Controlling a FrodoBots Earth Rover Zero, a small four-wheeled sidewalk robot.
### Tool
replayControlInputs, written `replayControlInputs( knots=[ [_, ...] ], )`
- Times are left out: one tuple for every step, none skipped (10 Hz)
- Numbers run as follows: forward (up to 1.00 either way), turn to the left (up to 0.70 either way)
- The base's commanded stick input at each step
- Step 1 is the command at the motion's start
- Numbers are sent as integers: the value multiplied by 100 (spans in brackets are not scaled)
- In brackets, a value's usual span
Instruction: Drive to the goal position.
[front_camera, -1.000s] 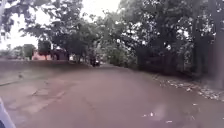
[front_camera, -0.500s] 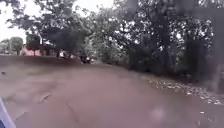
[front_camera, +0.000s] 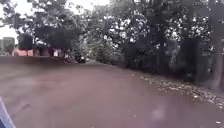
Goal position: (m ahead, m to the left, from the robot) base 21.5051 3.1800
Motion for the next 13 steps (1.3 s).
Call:
replayControlInputs(
  knots=[
    [70,0],
    [70,0],
    [70,0],
    [70,0],
    [70,0],
    [70,0],
    [70,0],
    [70,0],
    [70,0],
    [70,0],
    [70,0],
    [70,0],
    [70,0]
  ],
)
